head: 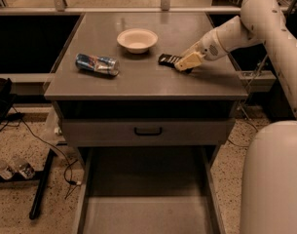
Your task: Place rxbar chocolate into middle drawer
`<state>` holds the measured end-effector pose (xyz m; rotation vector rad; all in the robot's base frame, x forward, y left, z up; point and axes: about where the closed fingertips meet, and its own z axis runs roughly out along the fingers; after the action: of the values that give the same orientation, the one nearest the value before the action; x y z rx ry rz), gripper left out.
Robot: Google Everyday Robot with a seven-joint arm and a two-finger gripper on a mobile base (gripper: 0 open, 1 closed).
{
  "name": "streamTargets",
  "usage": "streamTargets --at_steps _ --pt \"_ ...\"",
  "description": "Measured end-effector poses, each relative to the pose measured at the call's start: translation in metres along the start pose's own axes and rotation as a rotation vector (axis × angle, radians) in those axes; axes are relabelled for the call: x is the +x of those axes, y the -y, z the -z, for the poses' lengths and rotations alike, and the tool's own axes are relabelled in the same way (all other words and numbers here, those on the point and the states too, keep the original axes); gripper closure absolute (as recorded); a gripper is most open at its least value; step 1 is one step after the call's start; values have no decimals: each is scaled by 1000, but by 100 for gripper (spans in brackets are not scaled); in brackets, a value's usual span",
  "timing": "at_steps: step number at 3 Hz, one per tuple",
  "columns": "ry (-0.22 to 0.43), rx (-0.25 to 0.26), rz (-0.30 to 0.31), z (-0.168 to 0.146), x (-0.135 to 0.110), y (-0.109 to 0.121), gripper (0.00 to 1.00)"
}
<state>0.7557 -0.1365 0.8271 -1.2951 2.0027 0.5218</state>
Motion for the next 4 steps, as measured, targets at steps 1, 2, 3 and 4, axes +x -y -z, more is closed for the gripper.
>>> streamTargets --at_steps 1,2,3,4 --pt "0 0 0 5 -5 0 100" --pt "-1 4 4 7 -8 0 100" --pt "-16 34 50 30 -26 -14 100" --pt "-61 85 107 71 -30 -43 100"
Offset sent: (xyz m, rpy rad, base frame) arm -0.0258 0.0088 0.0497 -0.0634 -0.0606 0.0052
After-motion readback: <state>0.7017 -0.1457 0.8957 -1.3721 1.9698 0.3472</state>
